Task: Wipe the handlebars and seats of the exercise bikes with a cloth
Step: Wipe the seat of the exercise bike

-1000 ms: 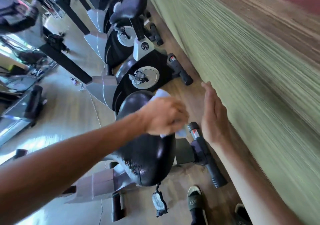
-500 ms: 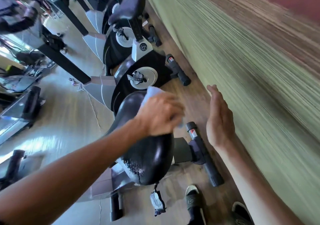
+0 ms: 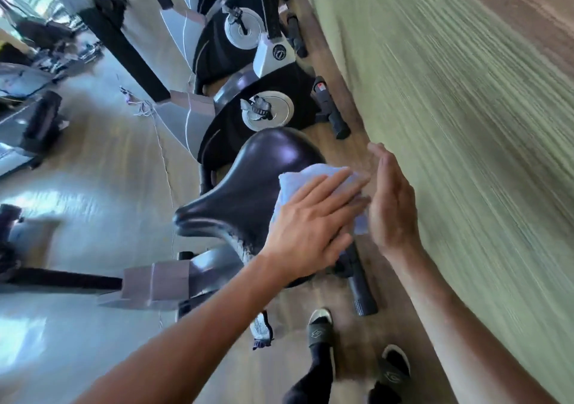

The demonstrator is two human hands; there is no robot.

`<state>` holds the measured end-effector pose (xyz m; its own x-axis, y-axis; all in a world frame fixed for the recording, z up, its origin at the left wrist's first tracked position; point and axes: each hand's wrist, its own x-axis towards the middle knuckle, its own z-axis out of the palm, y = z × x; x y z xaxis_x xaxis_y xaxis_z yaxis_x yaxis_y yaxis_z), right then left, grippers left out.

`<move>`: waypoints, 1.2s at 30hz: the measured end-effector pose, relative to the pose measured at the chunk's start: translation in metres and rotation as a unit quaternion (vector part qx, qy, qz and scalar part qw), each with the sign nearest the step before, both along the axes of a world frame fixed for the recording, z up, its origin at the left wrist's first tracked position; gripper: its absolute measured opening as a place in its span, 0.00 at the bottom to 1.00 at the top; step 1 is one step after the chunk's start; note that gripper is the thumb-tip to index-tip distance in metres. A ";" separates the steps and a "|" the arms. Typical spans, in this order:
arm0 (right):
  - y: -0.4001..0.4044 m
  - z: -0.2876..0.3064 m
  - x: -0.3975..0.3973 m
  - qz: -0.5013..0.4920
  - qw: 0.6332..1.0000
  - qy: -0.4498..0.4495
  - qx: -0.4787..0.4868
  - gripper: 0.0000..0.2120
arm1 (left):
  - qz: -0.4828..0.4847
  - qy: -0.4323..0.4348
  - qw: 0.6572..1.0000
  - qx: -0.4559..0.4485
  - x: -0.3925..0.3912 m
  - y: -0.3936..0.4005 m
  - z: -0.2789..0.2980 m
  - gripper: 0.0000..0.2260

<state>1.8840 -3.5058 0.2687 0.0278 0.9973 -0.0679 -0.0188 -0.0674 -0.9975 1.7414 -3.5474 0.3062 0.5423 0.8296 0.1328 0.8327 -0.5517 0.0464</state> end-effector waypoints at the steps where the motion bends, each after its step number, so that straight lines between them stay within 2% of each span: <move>1: -0.001 0.003 -0.003 0.009 1.000 -0.001 0.004 0.30 | 0.012 -0.016 1.000 0.021 -0.002 -0.012 -0.002 0.18; 3: -0.004 0.006 -0.010 0.032 0.999 -0.017 0.019 0.30 | 0.073 -0.063 0.994 0.057 -0.012 -0.033 -0.006 0.19; 5: -0.005 0.010 -0.019 0.061 0.997 -0.024 0.039 0.32 | 0.170 -0.113 0.974 0.098 -0.033 -0.050 -0.013 0.19; 8: -0.004 0.017 -0.035 0.093 0.993 -0.033 0.063 0.32 | 0.330 -0.172 0.917 0.144 -0.070 -0.070 -0.025 0.20; 10: -0.001 0.023 -0.049 0.109 0.987 -0.077 0.086 0.29 | 0.398 -0.212 0.878 0.162 -0.068 -0.068 -0.027 0.21; 12: 0.004 0.026 -0.068 0.122 0.978 -0.125 0.110 0.29 | 0.385 -0.234 0.877 0.168 -0.044 -0.070 -0.028 0.20; 15: 0.016 0.022 -0.091 0.116 0.964 -0.177 0.162 0.33 | 0.231 -0.221 0.933 0.166 -0.015 -0.086 -0.034 0.16; 17: 0.022 0.016 -0.096 0.101 0.964 -0.179 0.166 0.34 | 0.170 -0.220 0.947 0.158 -0.044 -0.081 -0.035 0.16; 21: 0.021 0.010 -0.099 0.080 0.965 -0.191 0.162 0.28 | 0.275 -0.185 0.918 0.216 -0.126 -0.040 -0.030 0.17; 24: 0.015 0.010 -0.103 0.077 0.952 -0.227 0.190 0.28 | 0.339 -0.257 0.882 0.203 -0.105 -0.051 -0.032 0.17; 25: 0.013 0.010 -0.104 0.079 0.949 -0.229 0.202 0.27 | 0.332 -0.286 0.880 0.185 -0.083 -0.067 -0.034 0.18; 27: 0.013 0.007 -0.101 0.072 0.950 -0.223 0.208 0.25 | 0.249 -0.303 0.905 0.164 -0.053 -0.102 -0.044 0.19; 29: 0.014 0.005 -0.100 0.064 0.952 -0.221 0.203 0.23 | 0.158 -0.268 0.938 0.155 -0.068 -0.115 -0.056 0.20; 30: 0.015 0.005 -0.100 0.062 0.951 -0.226 0.202 0.22 | 0.140 -0.252 0.943 0.166 -0.085 -0.109 -0.059 0.20; 32: 0.017 0.005 -0.101 0.063 0.949 -0.236 0.198 0.22 | 0.194 -0.262 0.926 0.191 -0.112 -0.089 -0.062 0.20; 34: 0.017 0.003 -0.101 0.062 0.947 -0.238 0.208 0.22 | 0.317 -0.320 0.867 0.211 -0.106 -0.076 -0.058 0.19; 35: 0.017 0.003 -0.101 0.058 0.947 -0.232 0.214 0.22 | 0.352 -0.352 0.842 0.207 -0.090 -0.077 -0.055 0.19; 36: 0.018 0.002 -0.102 0.053 0.948 -0.227 0.218 0.22 | 0.357 -0.371 0.833 0.200 -0.072 -0.083 -0.055 0.19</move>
